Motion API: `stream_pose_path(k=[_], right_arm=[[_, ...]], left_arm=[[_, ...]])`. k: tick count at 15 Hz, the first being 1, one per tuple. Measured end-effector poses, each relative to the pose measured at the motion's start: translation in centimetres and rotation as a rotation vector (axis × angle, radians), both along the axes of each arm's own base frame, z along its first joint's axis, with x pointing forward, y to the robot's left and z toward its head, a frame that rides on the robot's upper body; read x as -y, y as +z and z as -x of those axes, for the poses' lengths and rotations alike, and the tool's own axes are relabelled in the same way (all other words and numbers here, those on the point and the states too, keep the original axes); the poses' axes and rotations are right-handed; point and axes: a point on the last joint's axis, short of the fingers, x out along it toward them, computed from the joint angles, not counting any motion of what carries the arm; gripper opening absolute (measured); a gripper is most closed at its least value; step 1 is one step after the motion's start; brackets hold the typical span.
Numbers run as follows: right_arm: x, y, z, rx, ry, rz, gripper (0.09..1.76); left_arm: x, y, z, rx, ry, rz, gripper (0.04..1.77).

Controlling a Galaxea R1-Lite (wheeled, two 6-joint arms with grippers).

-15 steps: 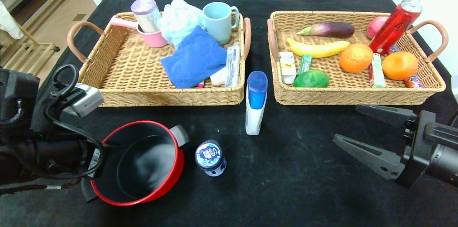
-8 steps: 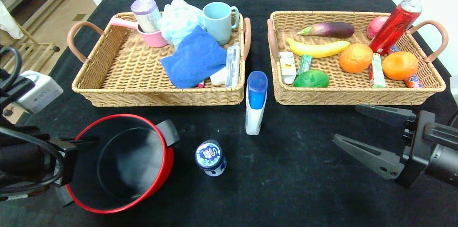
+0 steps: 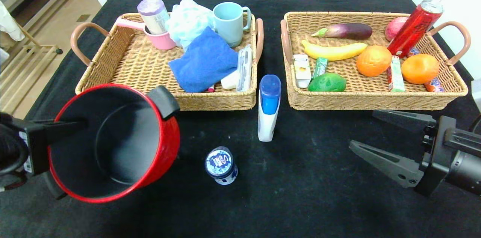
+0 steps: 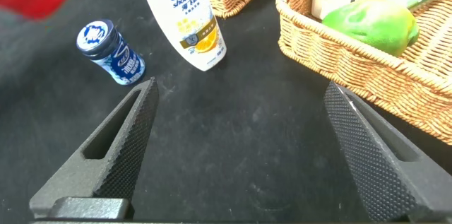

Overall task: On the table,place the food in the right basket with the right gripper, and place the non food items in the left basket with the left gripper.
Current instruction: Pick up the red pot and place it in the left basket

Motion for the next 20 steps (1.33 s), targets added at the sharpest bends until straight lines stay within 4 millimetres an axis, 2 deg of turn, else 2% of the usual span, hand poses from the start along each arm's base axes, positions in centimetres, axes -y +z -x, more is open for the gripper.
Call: stream_pose_path(k=[6,13,20], right_arm=[[0.1,0.1,0.0,0.002,-0.004,-0.001,1.71],[0.2,0.4,0.1,0.018,-0.006,-0.007,1.71],[0.5,0.8,0.1,0.027,-0.020,-0.017,1.71]], left_arm=[[0.4,2.1,-2.4,0.045,0.009,0.045,0.17],[1.0,5.3,-6.9,0.196,0.039,0.175,0.17],[-0.8,6.4,-12.4,0.293,0.130,0.200,0.17]])
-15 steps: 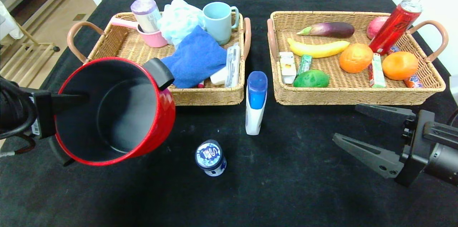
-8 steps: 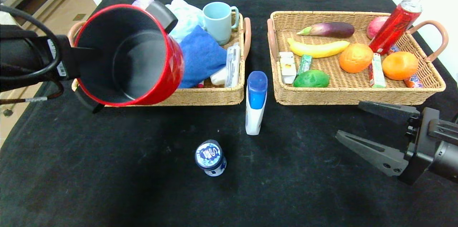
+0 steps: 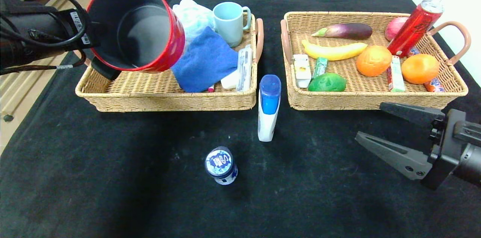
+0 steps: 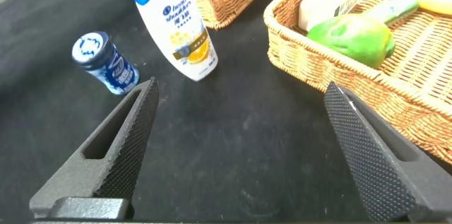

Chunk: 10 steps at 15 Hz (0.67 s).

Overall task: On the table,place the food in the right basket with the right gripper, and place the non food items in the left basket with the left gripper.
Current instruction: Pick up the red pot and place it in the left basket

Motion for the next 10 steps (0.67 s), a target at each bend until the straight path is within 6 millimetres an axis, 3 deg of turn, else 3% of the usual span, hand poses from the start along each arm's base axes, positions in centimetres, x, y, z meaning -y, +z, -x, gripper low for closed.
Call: stream_pose_path(k=[6,10], right_arm=[[0.2,0.3,0.1,0.005,-0.003,-0.013,1.71],[0.3,0.4,0.0,0.007,-0.010,-0.014,1.71]], left_arm=[[-1.4,-0.9,-3.4,-0.023,0.056,0.021,0.17],[-1.9,-1.3,-4.3,-0.036,0.058,0.023,0.17]])
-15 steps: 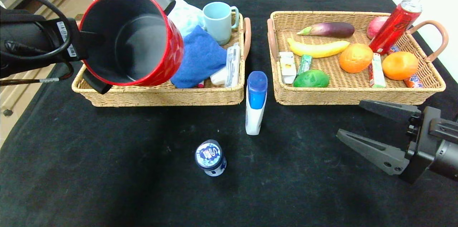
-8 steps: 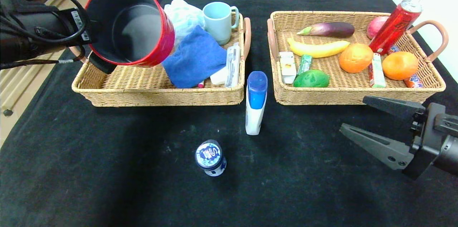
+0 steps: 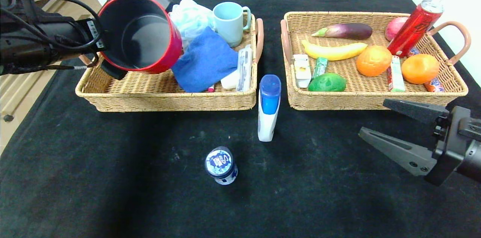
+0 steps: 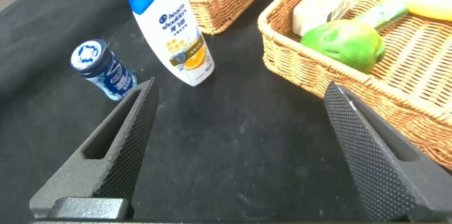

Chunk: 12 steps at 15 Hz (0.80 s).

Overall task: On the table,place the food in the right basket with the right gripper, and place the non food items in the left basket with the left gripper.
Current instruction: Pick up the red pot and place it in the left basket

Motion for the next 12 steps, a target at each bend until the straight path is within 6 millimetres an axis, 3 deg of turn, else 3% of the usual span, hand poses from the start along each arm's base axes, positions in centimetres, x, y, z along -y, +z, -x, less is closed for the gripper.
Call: stream_pose_path(k=[5,9,12], right_arm=[[0.1,0.1,0.1,0.007,-0.001,-0.002,1.71],[0.1,0.2,0.1,0.007,-0.002,-0.002,1.71],[0.1,0.2,0.2,0.007,-0.003,-0.002,1.71]], left_arm=[[-0.1,-0.1,-0.2,-0.003,0.002,0.001,0.89],[0.2,0.1,0.7,-0.005,-0.010,0.001,1.22],[2.0,-0.8,3.1,-0.036,-0.071,-0.002,1.38]])
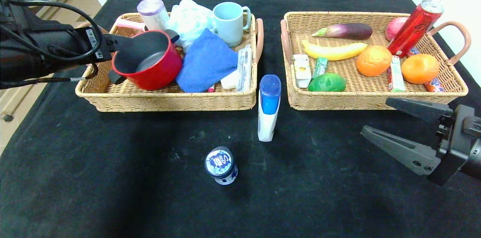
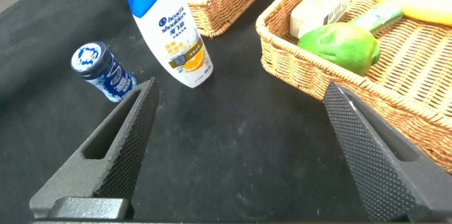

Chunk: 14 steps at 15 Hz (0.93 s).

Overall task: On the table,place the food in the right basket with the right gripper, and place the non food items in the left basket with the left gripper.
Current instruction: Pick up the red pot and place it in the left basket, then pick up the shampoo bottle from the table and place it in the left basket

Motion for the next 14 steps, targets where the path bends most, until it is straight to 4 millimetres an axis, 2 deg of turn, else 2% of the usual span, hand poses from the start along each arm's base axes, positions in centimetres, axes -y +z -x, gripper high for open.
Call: stream_pose_path(k=[6,8,11,14], right_arm=[[0.2,0.2,-0.1,0.007,-0.013,-0.004,1.71],[0.3,0.3,-0.1,0.010,-0.017,-0.005,1.71],[0.4,0.5,-0.2,0.015,-0.021,-0.009,1.71],[0.4,0.4,-0.3,0.011,-0.023,-0.008,1.71]], left_arm=[[7.2,-3.1,7.0,-0.070,-0.257,-0.041,1.55],[9.1,-3.8,8.8,-0.080,-0.326,-0.083,1.59],[11.0,-4.7,10.3,-0.090,-0.415,-0.144,1.63],[13.1,-5.4,10.5,-0.107,-0.476,-0.175,1.66]])
